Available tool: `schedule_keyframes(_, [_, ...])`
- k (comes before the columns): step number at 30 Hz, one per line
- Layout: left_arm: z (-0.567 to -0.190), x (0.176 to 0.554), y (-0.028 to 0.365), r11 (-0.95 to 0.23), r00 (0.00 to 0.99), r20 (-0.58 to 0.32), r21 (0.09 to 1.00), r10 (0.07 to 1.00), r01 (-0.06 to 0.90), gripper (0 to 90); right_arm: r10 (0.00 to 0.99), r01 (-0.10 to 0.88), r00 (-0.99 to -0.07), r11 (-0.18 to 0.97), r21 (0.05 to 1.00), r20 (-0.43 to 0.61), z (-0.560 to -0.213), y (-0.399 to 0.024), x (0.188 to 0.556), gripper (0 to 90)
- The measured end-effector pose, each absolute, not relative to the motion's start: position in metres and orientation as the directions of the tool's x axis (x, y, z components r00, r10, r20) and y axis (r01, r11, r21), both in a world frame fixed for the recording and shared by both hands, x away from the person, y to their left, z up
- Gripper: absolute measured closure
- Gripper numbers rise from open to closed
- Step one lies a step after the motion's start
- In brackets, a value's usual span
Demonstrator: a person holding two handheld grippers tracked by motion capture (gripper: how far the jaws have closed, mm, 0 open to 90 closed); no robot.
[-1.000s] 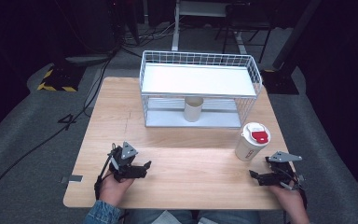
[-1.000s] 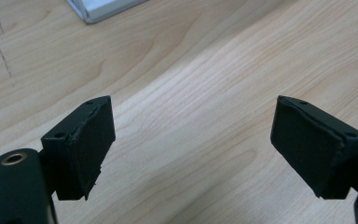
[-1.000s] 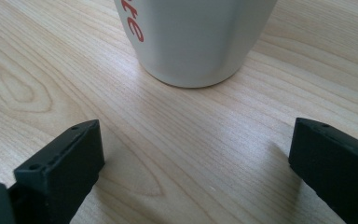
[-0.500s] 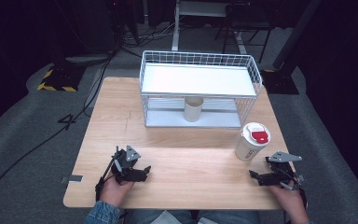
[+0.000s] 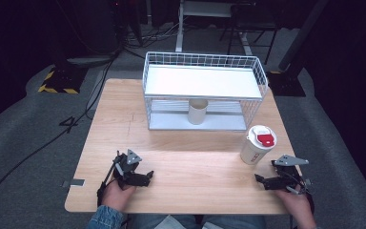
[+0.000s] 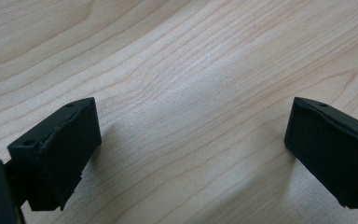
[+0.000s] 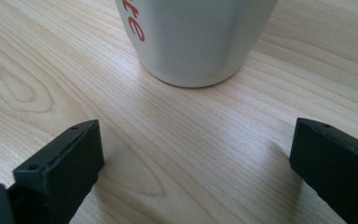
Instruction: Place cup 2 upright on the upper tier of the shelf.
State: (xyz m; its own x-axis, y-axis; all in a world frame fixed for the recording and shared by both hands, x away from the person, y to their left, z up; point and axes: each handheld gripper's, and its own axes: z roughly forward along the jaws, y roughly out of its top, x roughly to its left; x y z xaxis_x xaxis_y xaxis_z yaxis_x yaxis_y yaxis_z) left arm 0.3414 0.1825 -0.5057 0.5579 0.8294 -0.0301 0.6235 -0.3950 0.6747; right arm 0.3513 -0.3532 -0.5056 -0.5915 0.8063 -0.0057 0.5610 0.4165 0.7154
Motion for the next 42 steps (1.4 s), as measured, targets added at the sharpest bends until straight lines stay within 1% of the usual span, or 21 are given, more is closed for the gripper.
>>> schedule_keyframes(21, [-0.505,0.345,0.179,-0.389,0.547,-0.029,0.672,0.837,0.630,3.7,0.800,0.558,-0.601,0.420,0.716,-0.001,-0.505,-0.353,0.351,3.2])
schedule_keyframes(26, [-0.505,0.345,0.178,-0.390,0.548,-0.029,0.671,0.836,0.631,3.7,0.790,0.548,-0.613,0.425,0.721,-0.001,-0.504,-0.353,0.350,5.0])
schedule_keyframes(32, [-0.505,0.345,0.178,-0.390,0.548,-0.029,0.671,0.836,0.631,3.7,0.791,0.526,-0.612,0.408,0.746,-0.002,-0.495,-0.355,0.347,4.3])
schedule_keyframes(35, [-0.505,0.345,0.179,-0.392,0.549,-0.027,0.671,0.836,0.630,3.7,0.791,0.507,-0.611,0.387,0.770,0.005,-0.490,-0.355,0.345,0.0])
schedule_keyframes(42, [-0.505,0.345,0.178,-0.391,0.548,-0.028,0.671,0.836,0.630,3.6,0.780,0.435,-0.626,0.333,0.837,0.016,-0.477,-0.355,0.344,0.0])
